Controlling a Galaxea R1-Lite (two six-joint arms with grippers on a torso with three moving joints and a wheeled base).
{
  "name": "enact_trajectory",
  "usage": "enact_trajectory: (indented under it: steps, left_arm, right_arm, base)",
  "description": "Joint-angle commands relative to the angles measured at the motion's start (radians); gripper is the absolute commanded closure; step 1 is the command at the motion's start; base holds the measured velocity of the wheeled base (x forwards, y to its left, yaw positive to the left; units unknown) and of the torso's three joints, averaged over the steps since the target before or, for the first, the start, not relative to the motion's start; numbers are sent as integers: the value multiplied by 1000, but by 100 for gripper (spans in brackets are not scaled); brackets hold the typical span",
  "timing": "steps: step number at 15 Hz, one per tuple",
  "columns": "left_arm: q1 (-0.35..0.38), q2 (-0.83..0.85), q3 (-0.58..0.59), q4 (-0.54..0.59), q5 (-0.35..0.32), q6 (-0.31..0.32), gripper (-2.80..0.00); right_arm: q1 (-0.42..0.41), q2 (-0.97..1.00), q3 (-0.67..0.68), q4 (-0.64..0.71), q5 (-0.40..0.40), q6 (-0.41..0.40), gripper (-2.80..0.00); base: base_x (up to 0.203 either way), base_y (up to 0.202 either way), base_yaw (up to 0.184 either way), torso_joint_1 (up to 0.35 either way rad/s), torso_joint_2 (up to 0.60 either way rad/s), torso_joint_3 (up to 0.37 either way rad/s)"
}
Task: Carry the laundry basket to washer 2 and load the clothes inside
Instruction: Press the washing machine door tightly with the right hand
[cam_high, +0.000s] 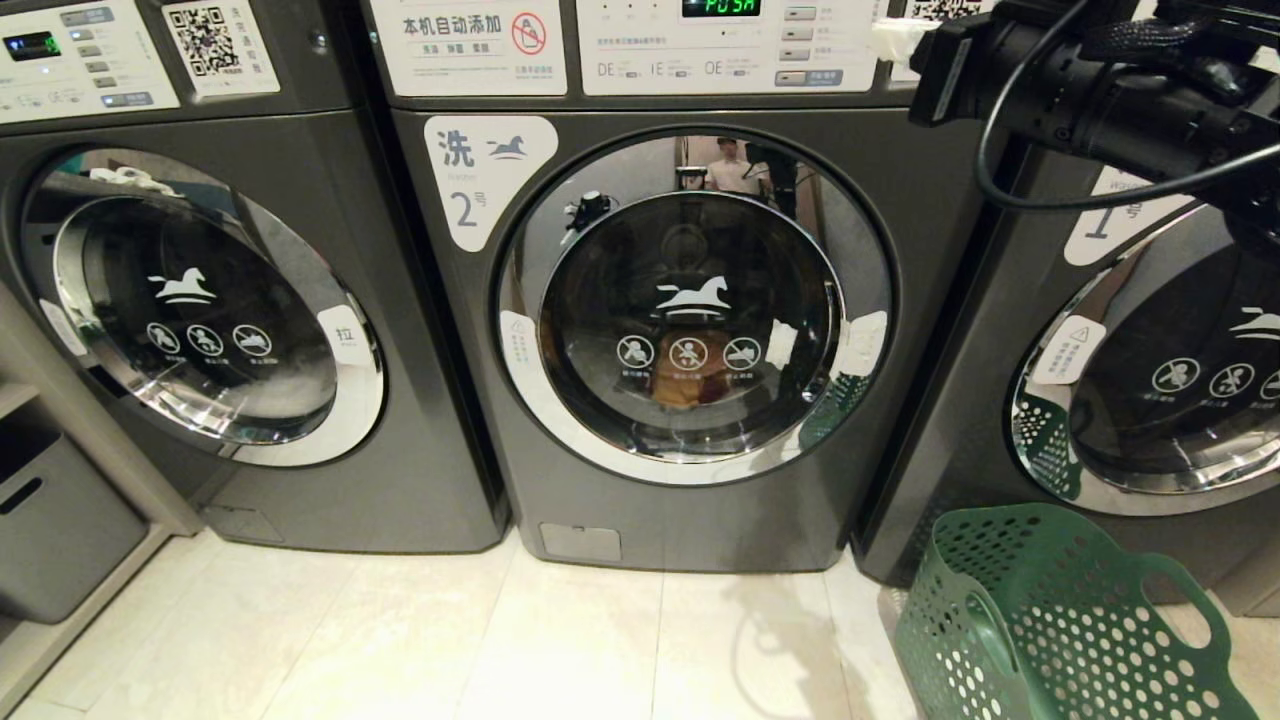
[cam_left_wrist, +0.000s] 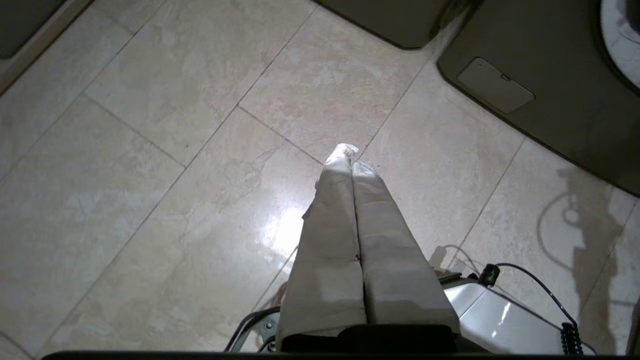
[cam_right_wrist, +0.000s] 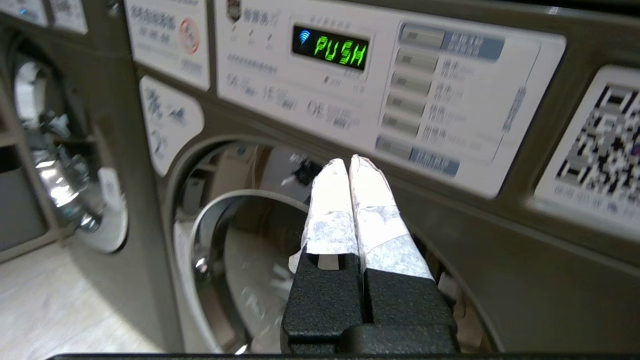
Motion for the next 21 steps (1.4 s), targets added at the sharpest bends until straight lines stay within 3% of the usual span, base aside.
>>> enact_trajectory:
  steps: [1,3,5,10,12,14,17,21]
  left_arm:
    - [63,-68,76,-4,-1,-67,0]
    - [63,-181,126,-18,-43,-71,0]
    - [62,-338,194,-33,-113,10,0]
    - [111,-703,426,-139,-329,493,0]
    - [120,-742,525,-236,-385,611,0]
    - [126,-733,552,-281,-413,649,0]
    - [125,-733,560,-272,-498,615,0]
    - [126,-733,572,-272,-501,592,0]
  right_arm:
    - [0,151,-166,-5,-22,0,0]
    - [-5,222,-231,-11,-38,5,0]
    - [-1,236,-233,-38,-39,2,0]
    - [1,246,-232,-150,-48,0,0]
    - [4,222,-230,-150,-48,0,0]
    - [3,196,-230,-146,-47,2,0]
    - [14,162,-230,-115,-47,-1,0]
    - [18,106,-229,-68,-48,-1,0]
  base:
    - [0,0,0,0,0,0]
    - [0,0,0,0,0,0]
    - [0,0,0,0,0,0]
    - [0,0,0,0,0,0]
    - [0,0,0,0,0,0]
    - [0,0,0,0,0,0]
    - [0,0,0,0,0,0]
    - [0,0,0,0,0,0]
